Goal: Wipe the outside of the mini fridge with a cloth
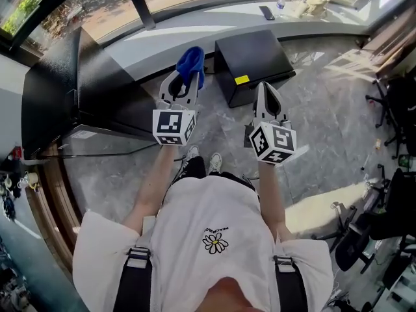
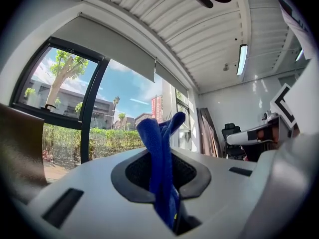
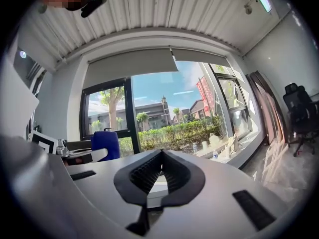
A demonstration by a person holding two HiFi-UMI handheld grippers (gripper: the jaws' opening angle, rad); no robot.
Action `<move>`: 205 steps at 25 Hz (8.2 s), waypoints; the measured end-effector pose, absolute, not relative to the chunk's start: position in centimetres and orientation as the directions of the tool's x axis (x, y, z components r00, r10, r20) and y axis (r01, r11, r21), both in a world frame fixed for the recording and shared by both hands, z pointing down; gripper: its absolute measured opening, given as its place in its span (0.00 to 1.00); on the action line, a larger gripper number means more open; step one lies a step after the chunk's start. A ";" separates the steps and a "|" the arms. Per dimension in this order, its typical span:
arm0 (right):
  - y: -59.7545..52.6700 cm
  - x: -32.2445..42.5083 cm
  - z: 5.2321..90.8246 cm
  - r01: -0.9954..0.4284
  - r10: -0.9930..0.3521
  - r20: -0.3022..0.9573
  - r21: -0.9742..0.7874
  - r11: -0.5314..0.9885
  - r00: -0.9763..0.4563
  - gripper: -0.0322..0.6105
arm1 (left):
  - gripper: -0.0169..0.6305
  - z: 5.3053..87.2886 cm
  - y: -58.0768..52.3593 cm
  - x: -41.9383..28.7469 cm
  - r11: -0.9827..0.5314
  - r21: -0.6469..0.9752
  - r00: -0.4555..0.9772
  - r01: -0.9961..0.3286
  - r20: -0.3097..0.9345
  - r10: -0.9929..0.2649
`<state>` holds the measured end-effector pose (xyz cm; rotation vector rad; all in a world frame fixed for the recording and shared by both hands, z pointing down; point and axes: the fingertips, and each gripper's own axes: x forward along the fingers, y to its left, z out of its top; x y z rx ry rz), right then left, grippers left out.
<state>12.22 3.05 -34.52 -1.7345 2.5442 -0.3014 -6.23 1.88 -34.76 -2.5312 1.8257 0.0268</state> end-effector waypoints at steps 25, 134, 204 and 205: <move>-7.2 9.6 -34.2 -0.943 -0.945 0.054 -0.103 0.317 -0.323 0.07 | 0.12 -34.3 -8.6 -8.0 -0.372 -0.029 0.373 -0.928 -0.055 -0.926; -23.6 -0.4 27.4 -0.916 -0.913 -0.075 0.069 0.396 -0.401 0.07 | 0.12 24.2 -38.0 -0.6 -0.574 -0.300 0.622 -0.761 -0.088 -0.778; -13.7 9.7 27.7 -0.970 -0.971 -0.076 0.107 0.216 -0.225 0.07 | 0.11 24.5 -25.6 0.5 -0.550 -0.110 0.561 -0.828 -0.179 -0.808; -13.9 9.3 28.1 -0.968 -0.970 -0.071 0.111 0.224 -0.232 0.07 | 0.11 25.1 -26.8 -0.1 -0.536 -0.133 0.552 -0.833 -0.161 -0.818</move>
